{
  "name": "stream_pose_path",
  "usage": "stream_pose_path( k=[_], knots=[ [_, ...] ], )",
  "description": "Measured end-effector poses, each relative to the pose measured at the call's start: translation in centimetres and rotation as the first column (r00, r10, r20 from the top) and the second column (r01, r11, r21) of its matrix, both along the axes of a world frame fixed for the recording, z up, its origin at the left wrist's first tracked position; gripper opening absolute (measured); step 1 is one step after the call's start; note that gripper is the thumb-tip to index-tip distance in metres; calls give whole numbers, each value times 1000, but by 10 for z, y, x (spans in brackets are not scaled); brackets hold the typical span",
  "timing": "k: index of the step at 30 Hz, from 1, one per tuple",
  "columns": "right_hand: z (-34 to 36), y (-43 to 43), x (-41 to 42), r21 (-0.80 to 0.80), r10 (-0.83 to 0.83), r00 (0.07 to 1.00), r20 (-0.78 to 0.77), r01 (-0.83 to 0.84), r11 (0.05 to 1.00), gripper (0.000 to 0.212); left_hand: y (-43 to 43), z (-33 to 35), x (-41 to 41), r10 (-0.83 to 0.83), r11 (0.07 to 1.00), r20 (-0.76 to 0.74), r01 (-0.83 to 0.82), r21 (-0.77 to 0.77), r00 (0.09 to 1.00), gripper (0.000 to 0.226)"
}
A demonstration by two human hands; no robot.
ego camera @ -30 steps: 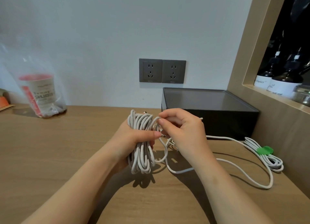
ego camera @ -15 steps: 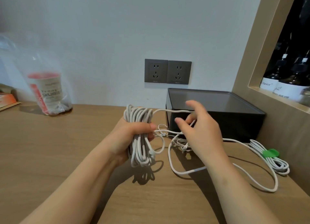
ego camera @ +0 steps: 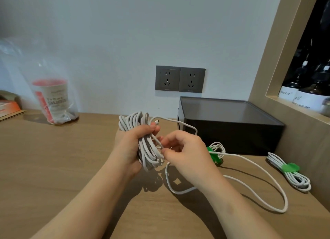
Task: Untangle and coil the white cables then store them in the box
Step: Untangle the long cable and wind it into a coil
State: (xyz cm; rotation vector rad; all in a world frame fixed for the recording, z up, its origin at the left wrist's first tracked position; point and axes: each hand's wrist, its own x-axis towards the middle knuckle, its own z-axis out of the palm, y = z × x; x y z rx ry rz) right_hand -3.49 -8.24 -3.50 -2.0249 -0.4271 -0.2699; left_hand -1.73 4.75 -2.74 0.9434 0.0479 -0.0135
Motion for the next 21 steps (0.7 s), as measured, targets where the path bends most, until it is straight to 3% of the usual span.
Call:
stream_pose_path(
  k=[6,9,13,16,18,21],
  knots=[
    [7,-5,-6,-150,117,991,60,-107,983,21,0,-3,2,-39,998,-23,38,-41,999,5],
    [10,-9,-6,-201,192,980,52,-178,963,22,3,-4,2,-104,994,-18,103,-33,994,18],
    [10,-12,-6,-272,232,972,40,-213,938,17,7,-4,2,-218,976,-27,217,-30,976,9],
    [6,-14,0,-179,95,967,237,-52,982,10,14,-1,5,-358,930,-6,356,-89,934,32],
    [6,-17,7,-109,-104,932,348,150,983,26,18,-1,6,-432,898,17,432,-80,902,44],
    [3,-24,16,-352,-229,950,212,293,889,45,19,-2,3,-540,839,57,543,-50,840,41]
  ],
)
